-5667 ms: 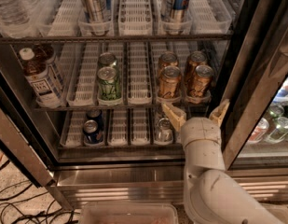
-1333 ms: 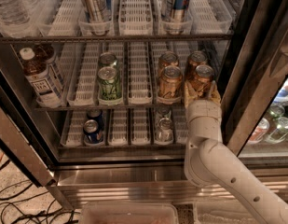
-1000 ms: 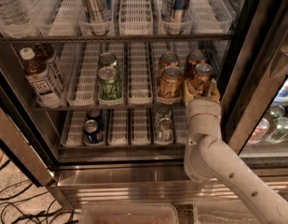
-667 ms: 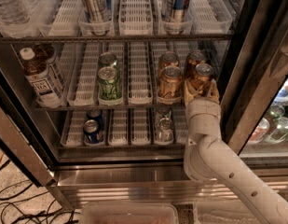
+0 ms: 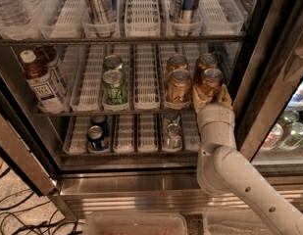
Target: Pick orange can from middle shelf of fridge
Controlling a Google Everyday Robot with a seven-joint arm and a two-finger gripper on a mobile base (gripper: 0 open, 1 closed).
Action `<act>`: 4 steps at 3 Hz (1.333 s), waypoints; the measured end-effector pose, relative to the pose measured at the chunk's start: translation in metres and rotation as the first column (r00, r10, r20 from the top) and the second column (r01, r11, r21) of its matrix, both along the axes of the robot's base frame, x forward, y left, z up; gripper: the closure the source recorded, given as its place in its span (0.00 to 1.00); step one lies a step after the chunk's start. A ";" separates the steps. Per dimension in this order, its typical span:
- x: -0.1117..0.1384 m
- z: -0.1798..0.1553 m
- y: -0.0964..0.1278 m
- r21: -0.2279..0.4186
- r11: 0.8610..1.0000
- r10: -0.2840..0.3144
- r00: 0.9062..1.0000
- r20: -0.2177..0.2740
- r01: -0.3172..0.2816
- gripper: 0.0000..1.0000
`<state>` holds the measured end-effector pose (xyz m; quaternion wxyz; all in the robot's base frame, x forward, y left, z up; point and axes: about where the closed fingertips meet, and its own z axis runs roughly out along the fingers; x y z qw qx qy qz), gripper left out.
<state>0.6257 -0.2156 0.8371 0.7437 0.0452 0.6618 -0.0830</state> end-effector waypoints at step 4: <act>-0.041 0.047 0.012 -0.075 0.981 0.191 0.970 0.148 -0.182 1.00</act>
Offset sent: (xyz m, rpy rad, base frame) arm -0.0262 0.0153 0.0558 0.0032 -0.2016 0.1399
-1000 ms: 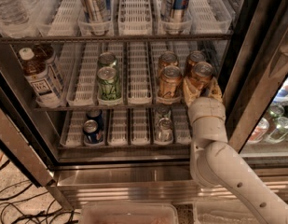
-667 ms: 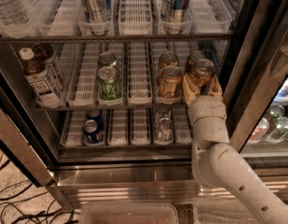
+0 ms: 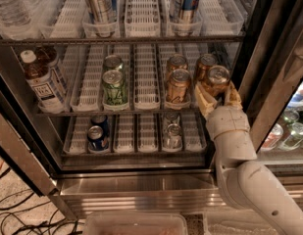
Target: Pick orange can from middle shelf of fridge
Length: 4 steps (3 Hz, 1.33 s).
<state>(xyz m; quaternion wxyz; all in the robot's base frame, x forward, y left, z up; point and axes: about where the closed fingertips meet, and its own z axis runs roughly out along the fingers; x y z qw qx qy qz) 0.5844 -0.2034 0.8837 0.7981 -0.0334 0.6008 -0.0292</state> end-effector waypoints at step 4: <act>-0.052 -0.017 -0.053 -0.190 0.954 0.185 0.952 -0.242 -0.234 1.00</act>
Offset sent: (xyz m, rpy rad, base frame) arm -0.0738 -0.0060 -0.0235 -0.2557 0.1074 0.2810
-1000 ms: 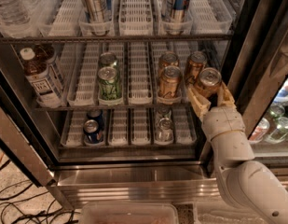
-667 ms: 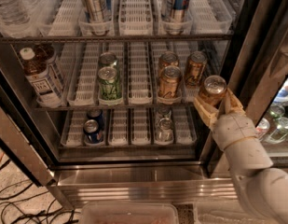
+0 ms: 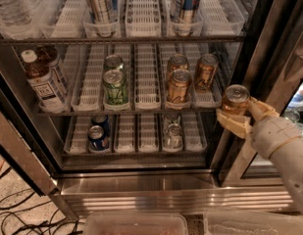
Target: Pick orange can from middle shelf of fridge
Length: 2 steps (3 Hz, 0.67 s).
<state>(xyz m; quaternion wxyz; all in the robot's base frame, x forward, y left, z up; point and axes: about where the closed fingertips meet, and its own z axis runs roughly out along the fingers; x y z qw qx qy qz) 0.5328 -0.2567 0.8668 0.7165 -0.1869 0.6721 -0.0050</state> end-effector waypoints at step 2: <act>-0.011 0.001 0.024 -0.045 0.983 0.171 0.980 -0.099 -0.176 1.00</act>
Offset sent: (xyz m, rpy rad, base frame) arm -0.0011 0.0043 0.0065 -0.0341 0.0635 0.0751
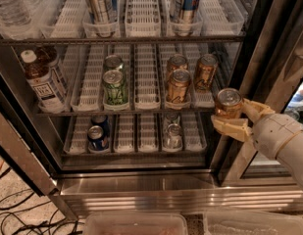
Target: Pick orange can from middle shelf of fridge
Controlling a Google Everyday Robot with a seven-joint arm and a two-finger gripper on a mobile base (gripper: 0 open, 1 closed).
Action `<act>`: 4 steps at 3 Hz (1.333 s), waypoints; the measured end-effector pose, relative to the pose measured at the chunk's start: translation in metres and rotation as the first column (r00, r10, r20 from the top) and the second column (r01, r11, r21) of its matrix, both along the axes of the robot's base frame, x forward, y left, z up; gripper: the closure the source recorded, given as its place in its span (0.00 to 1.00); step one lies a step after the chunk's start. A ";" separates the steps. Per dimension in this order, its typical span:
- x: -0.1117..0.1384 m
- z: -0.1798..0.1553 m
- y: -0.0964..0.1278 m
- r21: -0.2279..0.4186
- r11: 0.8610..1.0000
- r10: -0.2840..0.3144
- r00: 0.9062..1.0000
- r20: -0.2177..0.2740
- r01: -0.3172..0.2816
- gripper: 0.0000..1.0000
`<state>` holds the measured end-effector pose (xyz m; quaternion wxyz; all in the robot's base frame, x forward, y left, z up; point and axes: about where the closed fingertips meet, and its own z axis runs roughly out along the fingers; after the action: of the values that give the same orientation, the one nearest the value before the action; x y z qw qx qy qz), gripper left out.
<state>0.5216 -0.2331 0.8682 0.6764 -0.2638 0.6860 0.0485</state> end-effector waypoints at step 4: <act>-0.070 0.017 0.107 0.010 0.978 0.208 0.978 0.001 -0.208 1.00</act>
Offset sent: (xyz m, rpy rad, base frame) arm -0.0248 0.0531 0.0038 -0.0563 0.0105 0.1424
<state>0.4519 -0.1266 0.8849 0.6689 -0.3307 0.6544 0.1226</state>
